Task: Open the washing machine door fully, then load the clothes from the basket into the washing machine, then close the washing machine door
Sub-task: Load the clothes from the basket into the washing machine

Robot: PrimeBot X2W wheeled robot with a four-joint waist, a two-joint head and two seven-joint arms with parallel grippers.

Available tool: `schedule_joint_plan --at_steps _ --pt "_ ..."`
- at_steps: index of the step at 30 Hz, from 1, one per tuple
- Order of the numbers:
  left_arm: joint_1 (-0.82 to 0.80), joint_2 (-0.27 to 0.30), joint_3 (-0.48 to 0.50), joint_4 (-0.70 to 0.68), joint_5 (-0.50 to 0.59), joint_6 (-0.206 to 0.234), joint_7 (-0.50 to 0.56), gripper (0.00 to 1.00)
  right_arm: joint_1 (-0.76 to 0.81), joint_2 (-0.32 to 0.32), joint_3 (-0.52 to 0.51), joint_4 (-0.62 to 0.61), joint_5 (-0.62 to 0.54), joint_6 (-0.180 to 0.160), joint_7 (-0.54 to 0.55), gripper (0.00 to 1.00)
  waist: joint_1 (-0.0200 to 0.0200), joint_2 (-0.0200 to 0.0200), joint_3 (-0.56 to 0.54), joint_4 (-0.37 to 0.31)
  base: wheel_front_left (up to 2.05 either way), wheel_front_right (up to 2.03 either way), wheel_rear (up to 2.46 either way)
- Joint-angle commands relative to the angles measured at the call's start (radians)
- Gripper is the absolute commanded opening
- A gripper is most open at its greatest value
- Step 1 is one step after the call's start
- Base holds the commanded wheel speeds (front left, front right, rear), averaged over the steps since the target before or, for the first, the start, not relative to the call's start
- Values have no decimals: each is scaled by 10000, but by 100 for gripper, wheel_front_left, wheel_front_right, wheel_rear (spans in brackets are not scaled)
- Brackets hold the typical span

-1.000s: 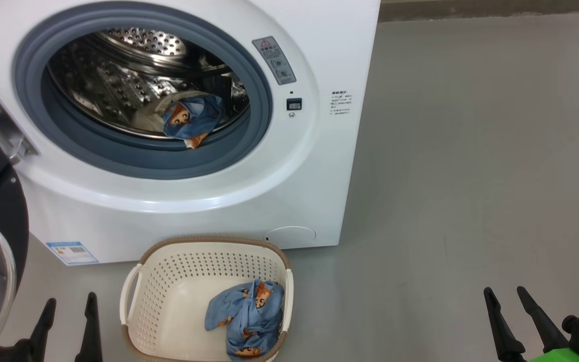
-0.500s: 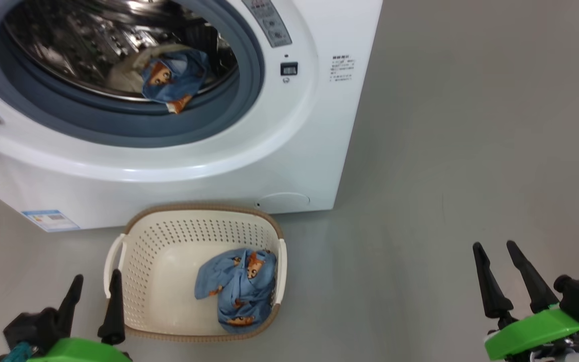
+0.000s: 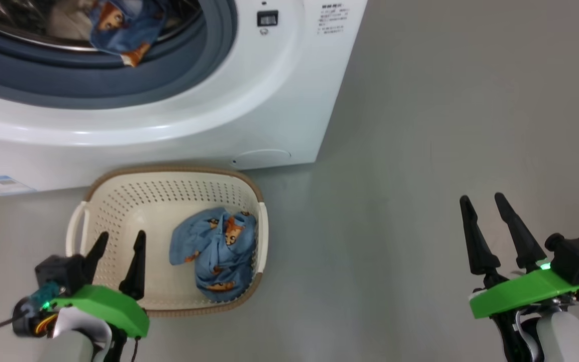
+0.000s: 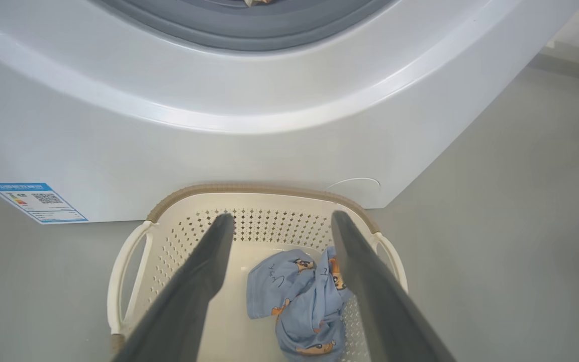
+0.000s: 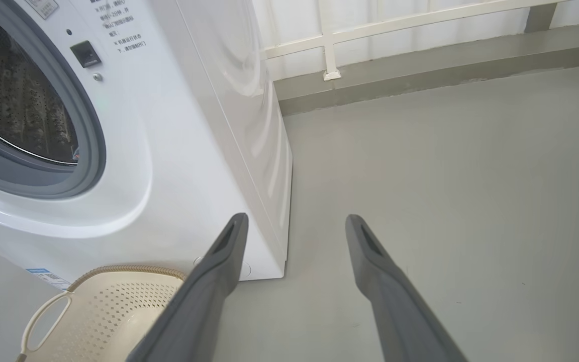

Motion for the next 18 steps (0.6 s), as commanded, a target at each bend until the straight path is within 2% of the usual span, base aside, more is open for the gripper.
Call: schedule_joint_plan --at_steps 1,8,18 --pt "-365 347 133 13 -104 -15 -65 100 -176 -21 238 -265 -177 16 -48 100 0 0 546 -282 0 0 0" --pt "-1507 595 -1119 1153 -717 -15 -65 100 -532 234 307 -480 -300 16 -48 100 0 0 1609 -619 0 0 0" --pt "-2800 1022 -2603 2093 -1475 -15 -65 100 -1071 452 425 -692 -424 16 -48 100 0 0 2843 -953 0 0 0"
